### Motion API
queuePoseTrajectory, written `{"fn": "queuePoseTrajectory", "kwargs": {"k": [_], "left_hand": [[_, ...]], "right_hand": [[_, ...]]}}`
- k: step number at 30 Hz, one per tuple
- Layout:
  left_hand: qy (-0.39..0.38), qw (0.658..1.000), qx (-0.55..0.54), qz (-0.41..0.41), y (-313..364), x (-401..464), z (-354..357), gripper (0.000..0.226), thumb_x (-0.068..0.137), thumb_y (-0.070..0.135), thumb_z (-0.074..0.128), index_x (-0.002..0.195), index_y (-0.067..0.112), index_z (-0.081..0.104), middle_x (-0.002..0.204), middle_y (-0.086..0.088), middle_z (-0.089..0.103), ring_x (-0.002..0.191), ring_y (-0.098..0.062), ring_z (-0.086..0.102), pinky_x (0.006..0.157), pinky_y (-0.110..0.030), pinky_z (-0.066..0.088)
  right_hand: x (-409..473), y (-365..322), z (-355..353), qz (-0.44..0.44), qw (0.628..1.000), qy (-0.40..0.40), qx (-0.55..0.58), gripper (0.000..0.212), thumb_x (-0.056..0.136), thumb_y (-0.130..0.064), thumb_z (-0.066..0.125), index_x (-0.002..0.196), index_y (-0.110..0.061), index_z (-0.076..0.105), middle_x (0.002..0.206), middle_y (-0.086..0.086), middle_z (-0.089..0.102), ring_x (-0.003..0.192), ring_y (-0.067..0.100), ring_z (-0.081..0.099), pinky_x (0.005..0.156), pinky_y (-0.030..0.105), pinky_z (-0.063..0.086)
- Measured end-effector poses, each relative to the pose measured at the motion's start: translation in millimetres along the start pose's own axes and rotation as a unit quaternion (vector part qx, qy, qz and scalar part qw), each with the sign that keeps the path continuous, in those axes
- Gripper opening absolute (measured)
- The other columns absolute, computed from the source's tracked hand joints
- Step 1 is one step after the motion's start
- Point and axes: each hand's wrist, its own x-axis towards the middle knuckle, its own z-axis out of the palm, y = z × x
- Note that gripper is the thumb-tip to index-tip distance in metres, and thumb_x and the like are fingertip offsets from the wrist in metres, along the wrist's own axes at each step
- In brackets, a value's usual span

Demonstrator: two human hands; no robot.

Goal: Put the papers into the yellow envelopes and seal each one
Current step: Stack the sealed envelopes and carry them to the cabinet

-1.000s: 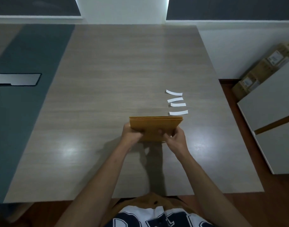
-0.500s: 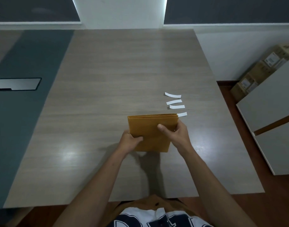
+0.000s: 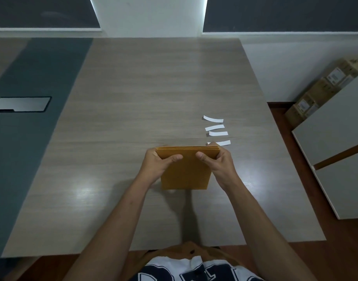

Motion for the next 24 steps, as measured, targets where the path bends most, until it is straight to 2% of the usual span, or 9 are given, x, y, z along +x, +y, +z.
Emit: {"fn": "queuePoseTrajectory", "kwargs": {"k": [4, 7, 9, 12, 14, 17, 21, 24], "left_hand": [[0.015, 1.0, -0.005, 0.012, 3.1, -2.0, 6.6, 0.027, 0.063, 0.034, 0.082, 0.085, 0.02, 0.073, 0.084, 0.005, 0.076, 0.079, -0.007, 0.071, 0.075, -0.025, 0.057], [0.023, 0.998, -0.028, 0.052, 8.6, 1.8, 8.1, 0.019, 0.07, 0.012, 0.083, 0.086, 0.01, 0.073, 0.08, 0.004, 0.074, 0.075, -0.008, 0.069, 0.071, -0.022, 0.056], [0.021, 0.997, -0.026, 0.063, 5.8, 2.5, 9.0, 0.016, 0.071, 0.006, 0.082, 0.084, 0.008, 0.073, 0.077, 0.005, 0.074, 0.075, -0.01, 0.068, 0.072, -0.024, 0.056], [0.019, 0.998, -0.004, 0.054, -0.9, 0.4, 8.5, 0.017, 0.07, 0.008, 0.084, 0.081, 0.015, 0.073, 0.074, 0.01, 0.074, 0.073, -0.006, 0.068, 0.072, -0.022, 0.055], [0.014, 0.997, 0.023, 0.067, -0.8, 2.7, 5.6, 0.018, 0.069, 0.011, 0.085, 0.082, 0.014, 0.074, 0.076, 0.007, 0.074, 0.072, -0.006, 0.067, 0.07, -0.021, 0.055], [0.02, 0.997, 0.042, 0.068, 3.7, 4.1, 3.7, 0.023, 0.068, 0.016, 0.088, 0.087, 0.013, 0.075, 0.084, 0.0, 0.075, 0.076, -0.008, 0.069, 0.071, -0.022, 0.057], [0.026, 0.998, 0.024, 0.051, 3.3, 6.0, 4.3, 0.028, 0.069, 0.015, 0.087, 0.093, 0.007, 0.075, 0.09, -0.006, 0.076, 0.081, -0.012, 0.071, 0.074, -0.025, 0.058], [0.028, 0.999, 0.019, 0.041, -3.3, 8.7, 4.8, 0.03, 0.066, 0.015, 0.088, 0.092, 0.006, 0.076, 0.091, -0.008, 0.076, 0.083, -0.018, 0.072, 0.076, -0.03, 0.059]], "right_hand": [[-2.7, -3.8, -4.8, -0.025, 0.999, -0.023, 0.024, 0.023, 0.075, -0.029, 0.075, 0.08, -0.014, 0.057, 0.07, -0.008, 0.06, 0.071, 0.005, 0.056, 0.065, 0.022, 0.047], [0.0, -12.4, -10.5, -0.054, 0.997, -0.034, 0.037, 0.025, 0.074, -0.026, 0.076, 0.078, -0.012, 0.055, 0.069, -0.003, 0.055, 0.07, 0.009, 0.051, 0.061, 0.02, 0.044], [1.4, -10.9, -12.1, -0.053, 0.997, -0.043, 0.028, 0.026, 0.075, -0.027, 0.077, 0.078, -0.012, 0.056, 0.07, -0.003, 0.055, 0.072, 0.011, 0.05, 0.063, 0.021, 0.043], [0.7, -3.0, -9.5, -0.039, 0.998, -0.04, 0.028, 0.024, 0.075, -0.028, 0.076, 0.08, -0.013, 0.058, 0.072, -0.004, 0.058, 0.073, 0.009, 0.054, 0.065, 0.023, 0.044], [1.2, -1.6, -8.4, -0.039, 0.998, -0.032, 0.026, 0.024, 0.076, -0.026, 0.075, 0.088, -0.009, 0.063, 0.079, -0.003, 0.063, 0.077, 0.008, 0.059, 0.067, 0.021, 0.048], [1.3, -3.1, -7.2, -0.027, 0.999, -0.022, 0.019, 0.036, 0.077, -0.027, 0.074, 0.104, -0.005, 0.066, 0.093, 0.003, 0.069, 0.087, 0.01, 0.064, 0.072, 0.021, 0.051], [0.8, -5.0, -4.8, -0.007, 1.0, -0.019, 0.012, 0.035, 0.074, -0.032, 0.075, 0.105, -0.016, 0.068, 0.098, -0.002, 0.072, 0.092, 0.008, 0.067, 0.075, 0.021, 0.053], [0.3, 0.7, -4.8, 0.018, 1.0, -0.008, 0.01, 0.031, 0.075, -0.027, 0.077, 0.103, -0.021, 0.066, 0.103, -0.001, 0.07, 0.099, 0.015, 0.065, 0.081, 0.027, 0.053]]}}
